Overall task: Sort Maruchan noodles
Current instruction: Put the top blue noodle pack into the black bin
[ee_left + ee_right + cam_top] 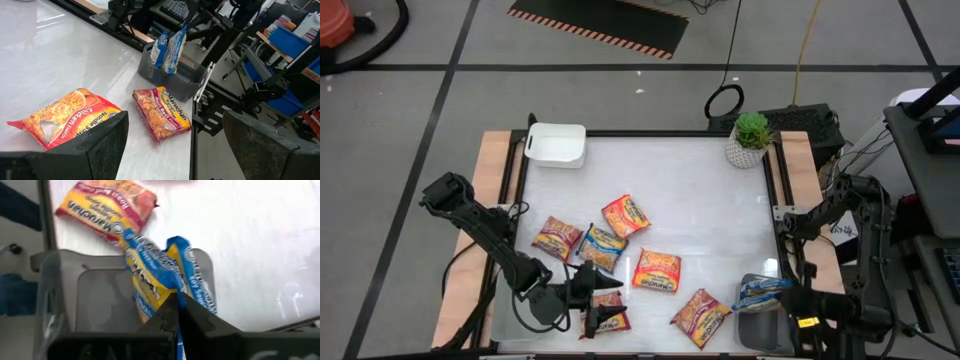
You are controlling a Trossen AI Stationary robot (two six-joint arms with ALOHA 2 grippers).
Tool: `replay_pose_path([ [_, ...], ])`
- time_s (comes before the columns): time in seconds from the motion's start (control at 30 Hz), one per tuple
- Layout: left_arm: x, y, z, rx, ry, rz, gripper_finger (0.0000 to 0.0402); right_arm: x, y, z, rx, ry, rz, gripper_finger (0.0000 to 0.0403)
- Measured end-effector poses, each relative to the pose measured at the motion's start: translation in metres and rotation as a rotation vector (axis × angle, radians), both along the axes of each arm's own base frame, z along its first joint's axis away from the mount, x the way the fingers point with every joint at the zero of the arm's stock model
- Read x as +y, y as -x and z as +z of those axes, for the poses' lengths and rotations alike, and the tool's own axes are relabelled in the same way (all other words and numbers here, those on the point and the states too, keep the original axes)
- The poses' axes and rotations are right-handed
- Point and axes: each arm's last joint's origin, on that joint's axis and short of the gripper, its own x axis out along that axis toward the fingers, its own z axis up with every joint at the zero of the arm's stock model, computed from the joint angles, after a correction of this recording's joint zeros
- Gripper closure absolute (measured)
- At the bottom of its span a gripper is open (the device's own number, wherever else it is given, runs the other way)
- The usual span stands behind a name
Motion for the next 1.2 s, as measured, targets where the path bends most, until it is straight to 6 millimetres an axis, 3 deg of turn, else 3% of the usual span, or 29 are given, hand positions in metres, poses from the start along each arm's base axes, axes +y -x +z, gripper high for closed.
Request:
replay_pose_path([
  [0.43, 0.000, 0.000, 0.000, -0.002, 0.003, 0.008, 0.0076, -0.002, -0.005, 0.032, -0.240, 0.004, 0.007, 0.0403],
  [0.6, -0.001, 0.001, 0.000, -0.002, 0.006, 0.006, 0.0076, 0.001, -0.007, 0.031, -0.283, 0.021, 0.009, 0.0403],
  [1.2, -0.001, 0.002, -0.001, 0.007, 0.018, 0.007, 0.0075, 0.006, -0.002, 0.017, -0.173, 0.056, 0.022, 0.0403],
])
